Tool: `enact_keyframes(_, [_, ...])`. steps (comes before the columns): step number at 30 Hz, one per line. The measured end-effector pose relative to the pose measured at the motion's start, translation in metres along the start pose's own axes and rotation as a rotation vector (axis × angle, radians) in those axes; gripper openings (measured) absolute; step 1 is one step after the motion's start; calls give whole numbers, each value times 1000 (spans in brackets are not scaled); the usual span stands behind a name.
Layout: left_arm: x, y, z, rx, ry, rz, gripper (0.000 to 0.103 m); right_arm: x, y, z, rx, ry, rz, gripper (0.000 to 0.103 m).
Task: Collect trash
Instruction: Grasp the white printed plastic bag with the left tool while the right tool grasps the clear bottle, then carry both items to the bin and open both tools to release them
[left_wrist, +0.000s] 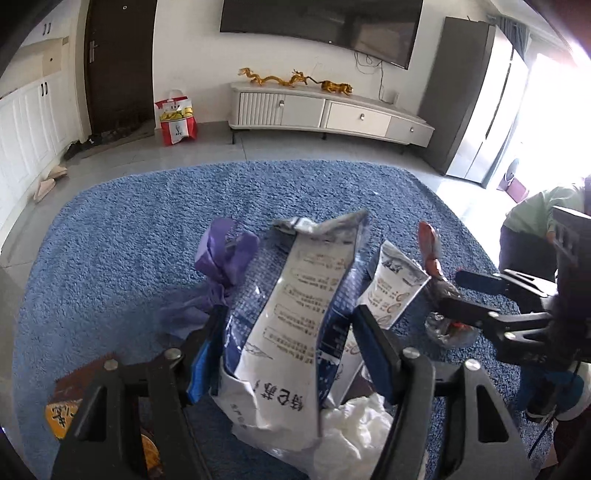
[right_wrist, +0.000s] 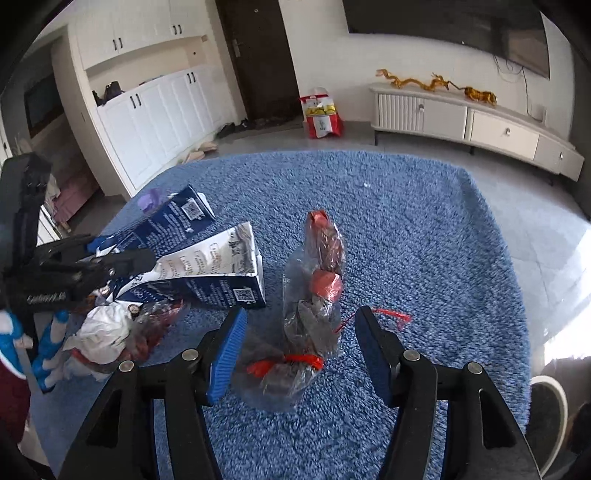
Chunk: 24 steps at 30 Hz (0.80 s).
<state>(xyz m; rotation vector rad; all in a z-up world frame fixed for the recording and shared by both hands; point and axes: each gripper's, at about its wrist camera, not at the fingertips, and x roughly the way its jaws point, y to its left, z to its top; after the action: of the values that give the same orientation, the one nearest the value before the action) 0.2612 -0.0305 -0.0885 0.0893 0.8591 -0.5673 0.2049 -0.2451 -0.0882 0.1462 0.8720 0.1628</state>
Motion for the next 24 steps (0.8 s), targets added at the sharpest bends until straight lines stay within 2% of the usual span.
enact_keyframes(2, [-4, 0, -3, -14, -14, -4, 57, 3, -2, -1, 9, 5, 6, 60])
enact_keyframes(4, [-10, 2, -4, -30, -36, -11, 46, 5, -2, -2, 15, 8, 9, 55])
enact_keyframes(9, [-18, 5, -9, -66, -37, -20, 44, 3, -6, -5, 34, 4, 18, 28])
enact_keyframes(11, [-22, 3, -11, -72, -43, -7, 44, 0, -6, -8, 30, 6, 21, 23])
enact_keyframes(19, [-55, 5, -19, -130, -103, -3, 44, -25, 3, -19, 5, -17, 11, 15])
enact_keyframes(24, [-97, 12, -26, -169, -160, 8, 44, -59, 6, -29, -8, -55, 2, 14])
